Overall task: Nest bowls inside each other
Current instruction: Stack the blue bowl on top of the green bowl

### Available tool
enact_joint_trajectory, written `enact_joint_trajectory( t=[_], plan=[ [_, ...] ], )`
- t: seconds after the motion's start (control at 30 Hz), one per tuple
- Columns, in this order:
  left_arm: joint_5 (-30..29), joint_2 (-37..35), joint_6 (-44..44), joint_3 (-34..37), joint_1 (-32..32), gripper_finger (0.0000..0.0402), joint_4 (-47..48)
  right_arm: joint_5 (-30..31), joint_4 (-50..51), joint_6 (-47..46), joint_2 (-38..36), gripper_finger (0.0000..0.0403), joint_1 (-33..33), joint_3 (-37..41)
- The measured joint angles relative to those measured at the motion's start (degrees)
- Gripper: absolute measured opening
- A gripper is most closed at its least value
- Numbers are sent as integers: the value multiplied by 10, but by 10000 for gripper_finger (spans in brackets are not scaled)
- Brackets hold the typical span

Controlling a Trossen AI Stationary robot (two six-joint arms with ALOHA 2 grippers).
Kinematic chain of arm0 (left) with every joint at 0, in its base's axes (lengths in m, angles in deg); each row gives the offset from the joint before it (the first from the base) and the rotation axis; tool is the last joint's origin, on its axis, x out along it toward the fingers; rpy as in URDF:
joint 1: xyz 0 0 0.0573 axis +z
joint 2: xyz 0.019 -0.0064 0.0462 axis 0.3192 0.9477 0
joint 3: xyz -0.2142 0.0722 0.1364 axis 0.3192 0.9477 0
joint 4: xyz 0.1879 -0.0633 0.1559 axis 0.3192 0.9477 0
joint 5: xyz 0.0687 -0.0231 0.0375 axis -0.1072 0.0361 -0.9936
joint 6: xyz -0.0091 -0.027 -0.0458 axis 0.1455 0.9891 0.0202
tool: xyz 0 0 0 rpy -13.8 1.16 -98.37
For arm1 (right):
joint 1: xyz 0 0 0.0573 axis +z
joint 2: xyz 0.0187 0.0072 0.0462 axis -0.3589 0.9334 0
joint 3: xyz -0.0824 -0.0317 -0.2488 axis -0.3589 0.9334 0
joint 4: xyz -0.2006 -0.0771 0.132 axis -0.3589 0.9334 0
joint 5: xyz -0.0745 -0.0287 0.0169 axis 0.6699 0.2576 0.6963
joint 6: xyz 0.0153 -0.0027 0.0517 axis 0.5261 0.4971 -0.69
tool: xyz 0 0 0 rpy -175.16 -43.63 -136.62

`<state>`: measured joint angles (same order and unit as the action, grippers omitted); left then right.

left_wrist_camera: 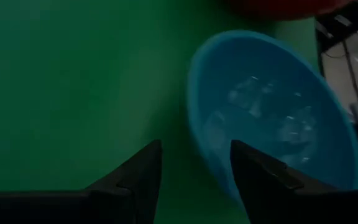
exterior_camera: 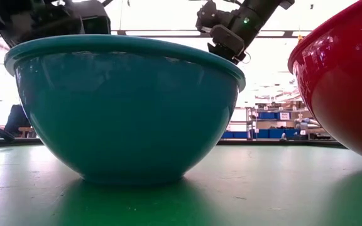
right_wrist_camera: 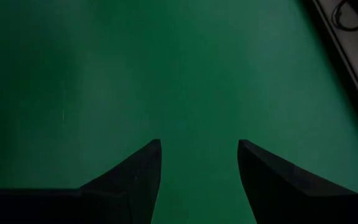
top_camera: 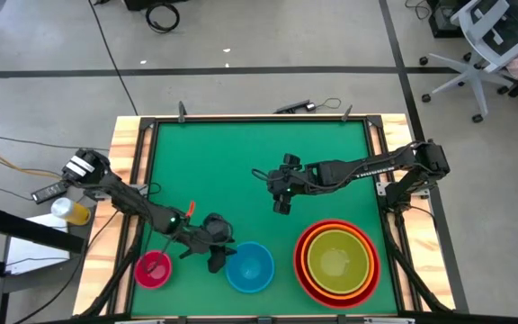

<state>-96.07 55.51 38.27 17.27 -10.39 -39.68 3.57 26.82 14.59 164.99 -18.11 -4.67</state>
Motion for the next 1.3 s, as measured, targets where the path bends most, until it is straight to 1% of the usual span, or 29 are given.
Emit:
enact_joint_trajectory(
  t=[0.07, 0.2, 0.27, 0.43, 0.57, 0.73, 0.87, 1.13, 1.23, 1.3],
  plan=[
    [11, 7, -2, -10, 0, 192, 0, 0, 0, 0, 0, 215, 0, 0],
    [12, 9, -2, -18, 0, 191, 0, 0, 1, 0, 0, 215, 0, 0],
    [11, 9, 1, -19, 3, 182, 13, 0, 1, -2, 0, 214, 0, 0],
    [11, 24, 22, -18, 16, 128, 48, -1, 6, -8, 0, 210, 0, 0],
    [12, 35, 14, -18, 22, 87, 43, -1, 19, -17, 0, 208, 0, 0],
    [13, 34, 9, -18, 22, 50, 37, -1, 27, -17, 0, 208, 0, -1],
    [36, 34, 4, -18, 22, 25, 32, -1, 28, -17, 0, 208, 0, -1],
    [56, 34, -19, -21, 22, 16, 38, -1, 29, -16, 0, 208, 0, -1],
    [57, 34, -54, -52, 28, 15, 87, 3, 46, -17, 0, 208, 0, -11],
    [58, 34, -85, -83, 36, 15, 142, 3, 67, -20, 0, 208, 0, -27]
  ],
)
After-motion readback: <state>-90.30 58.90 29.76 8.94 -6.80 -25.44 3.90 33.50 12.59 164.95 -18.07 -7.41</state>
